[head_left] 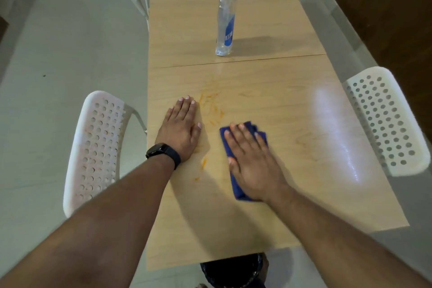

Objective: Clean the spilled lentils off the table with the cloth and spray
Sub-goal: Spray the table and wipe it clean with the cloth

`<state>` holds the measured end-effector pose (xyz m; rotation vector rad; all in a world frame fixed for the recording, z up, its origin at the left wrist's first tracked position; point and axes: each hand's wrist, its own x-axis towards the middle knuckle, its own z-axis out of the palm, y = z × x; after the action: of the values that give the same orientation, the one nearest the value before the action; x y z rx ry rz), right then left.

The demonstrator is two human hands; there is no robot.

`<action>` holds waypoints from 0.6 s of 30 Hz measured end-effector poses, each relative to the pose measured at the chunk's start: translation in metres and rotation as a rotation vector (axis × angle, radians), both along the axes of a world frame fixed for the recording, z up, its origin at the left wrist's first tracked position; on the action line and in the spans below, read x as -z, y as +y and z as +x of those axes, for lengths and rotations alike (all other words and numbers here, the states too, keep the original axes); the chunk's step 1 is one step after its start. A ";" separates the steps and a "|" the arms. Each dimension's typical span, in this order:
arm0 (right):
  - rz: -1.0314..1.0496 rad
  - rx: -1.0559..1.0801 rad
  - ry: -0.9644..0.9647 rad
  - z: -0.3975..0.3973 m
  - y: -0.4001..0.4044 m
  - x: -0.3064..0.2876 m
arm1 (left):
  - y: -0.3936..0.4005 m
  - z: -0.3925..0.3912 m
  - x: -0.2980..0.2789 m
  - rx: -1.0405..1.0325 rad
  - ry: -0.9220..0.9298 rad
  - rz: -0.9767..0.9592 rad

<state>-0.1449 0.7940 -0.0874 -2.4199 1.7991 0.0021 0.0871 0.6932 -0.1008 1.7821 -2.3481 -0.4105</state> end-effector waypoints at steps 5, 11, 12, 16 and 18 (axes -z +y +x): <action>-0.030 0.158 -0.009 0.021 -0.126 0.003 | 0.000 -0.001 0.010 -0.073 -0.010 -0.049; -0.007 0.015 -0.037 0.065 -0.123 -0.002 | -0.003 -0.002 0.013 -0.094 -0.017 -0.068; 0.003 -0.048 -0.039 0.056 -0.108 -0.003 | -0.002 -0.003 0.013 -0.095 -0.017 -0.059; 0.021 -0.144 -0.013 0.011 -0.093 -0.005 | -0.004 -0.003 0.011 -0.102 -0.017 -0.048; 0.005 -0.037 -0.001 0.003 -0.123 -0.003 | -0.003 -0.003 0.010 -0.104 -0.026 -0.042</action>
<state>-0.1415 0.6710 -0.0848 -2.4489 1.7511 0.0091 0.0842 0.6901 -0.1113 1.8908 -2.2507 -0.3230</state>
